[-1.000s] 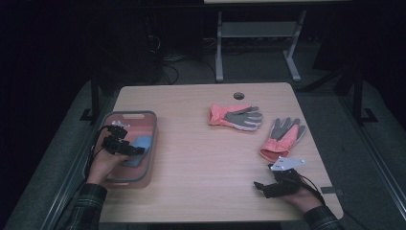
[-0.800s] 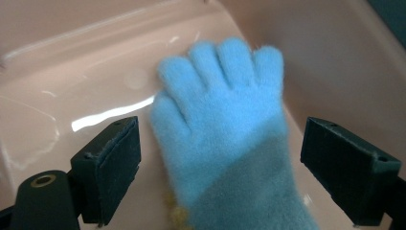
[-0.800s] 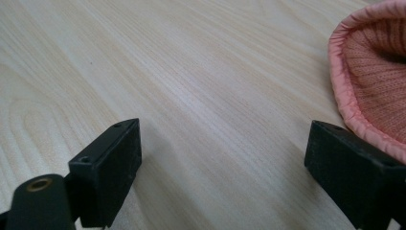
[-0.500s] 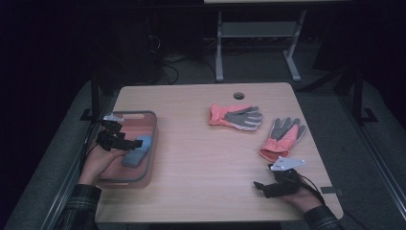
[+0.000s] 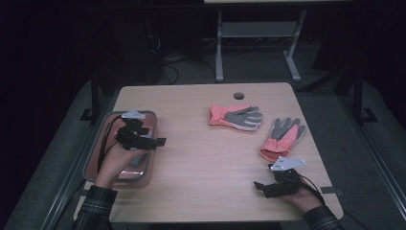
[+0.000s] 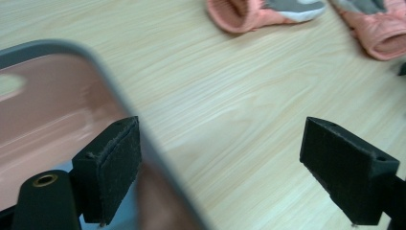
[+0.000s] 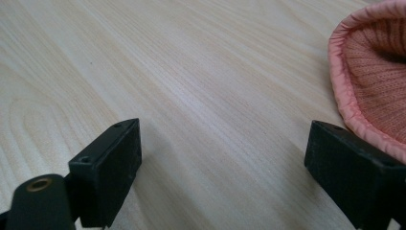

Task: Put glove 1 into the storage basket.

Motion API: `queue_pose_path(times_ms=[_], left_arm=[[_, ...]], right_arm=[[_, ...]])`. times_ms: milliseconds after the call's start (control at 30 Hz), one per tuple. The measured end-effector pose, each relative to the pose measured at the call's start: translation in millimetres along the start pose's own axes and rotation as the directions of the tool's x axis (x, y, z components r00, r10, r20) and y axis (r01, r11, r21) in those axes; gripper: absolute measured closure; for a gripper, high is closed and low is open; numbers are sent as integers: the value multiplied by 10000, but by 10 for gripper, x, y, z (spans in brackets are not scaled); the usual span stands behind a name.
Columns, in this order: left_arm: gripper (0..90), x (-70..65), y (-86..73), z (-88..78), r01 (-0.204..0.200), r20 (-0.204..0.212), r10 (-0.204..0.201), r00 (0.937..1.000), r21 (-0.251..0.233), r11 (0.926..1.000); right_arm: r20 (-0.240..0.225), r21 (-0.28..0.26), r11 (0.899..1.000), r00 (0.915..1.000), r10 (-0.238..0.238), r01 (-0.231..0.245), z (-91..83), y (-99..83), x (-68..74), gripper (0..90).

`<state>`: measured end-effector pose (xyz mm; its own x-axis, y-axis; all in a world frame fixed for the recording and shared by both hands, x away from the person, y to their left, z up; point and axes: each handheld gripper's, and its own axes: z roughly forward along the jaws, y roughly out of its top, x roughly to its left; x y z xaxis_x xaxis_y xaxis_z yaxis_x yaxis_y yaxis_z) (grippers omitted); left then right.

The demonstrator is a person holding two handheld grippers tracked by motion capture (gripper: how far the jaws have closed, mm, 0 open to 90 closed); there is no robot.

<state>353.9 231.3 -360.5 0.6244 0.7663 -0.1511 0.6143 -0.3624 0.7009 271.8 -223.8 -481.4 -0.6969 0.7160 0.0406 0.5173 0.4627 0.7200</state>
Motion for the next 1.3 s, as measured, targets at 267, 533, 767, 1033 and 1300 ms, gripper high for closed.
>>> queue_pose_path(times_ms=[267,533,767,1033,1300], left_arm=[[141,-332,6,287,-347,497,344,9982,53,9994],[143,-641,-138,570,-1124,636,1117,9917,76,9936],[143,-765,-334,753,-1444,864,1416,9862,271,9891],[142,-820,-594,897,-1940,640,1911,9795,424,9801],[136,-805,-745,976,-2235,732,2189,9730,619,9727]], right_arm=[[40,26,10000,10000,50,-50,1,0,-2,113],[41,32,10000,10000,56,-56,1,1,0,113],[46,40,10000,10000,57,-57,2,1,1,111],[106,369,9993,9999,71,-75,-11,39,10,137],[106,481,9986,9997,198,-203,-70,92,-5,228]])
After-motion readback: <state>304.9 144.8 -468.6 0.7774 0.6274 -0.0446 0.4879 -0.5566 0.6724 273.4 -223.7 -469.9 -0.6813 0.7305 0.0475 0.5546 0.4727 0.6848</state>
